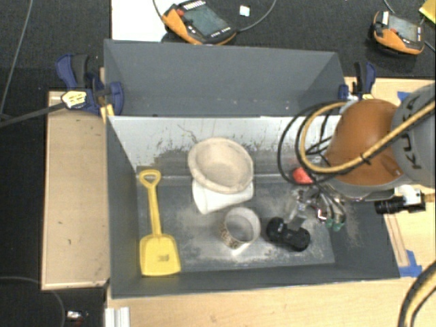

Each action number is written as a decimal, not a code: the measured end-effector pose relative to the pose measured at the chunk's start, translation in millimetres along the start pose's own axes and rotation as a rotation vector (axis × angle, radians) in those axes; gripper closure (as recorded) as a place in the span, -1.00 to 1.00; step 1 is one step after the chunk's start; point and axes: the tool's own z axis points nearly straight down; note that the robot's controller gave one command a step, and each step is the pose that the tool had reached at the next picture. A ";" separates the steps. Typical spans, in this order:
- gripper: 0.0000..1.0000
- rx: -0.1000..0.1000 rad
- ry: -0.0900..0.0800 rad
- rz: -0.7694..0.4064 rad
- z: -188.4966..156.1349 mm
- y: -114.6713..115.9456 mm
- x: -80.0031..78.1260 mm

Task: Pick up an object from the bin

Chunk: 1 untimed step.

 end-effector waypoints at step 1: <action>1.00 0.000 0.000 -0.193 -7.4 -1.8 10.9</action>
Offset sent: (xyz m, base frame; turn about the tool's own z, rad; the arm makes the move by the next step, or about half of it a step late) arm 0.0036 -0.0229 -0.0214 -0.3458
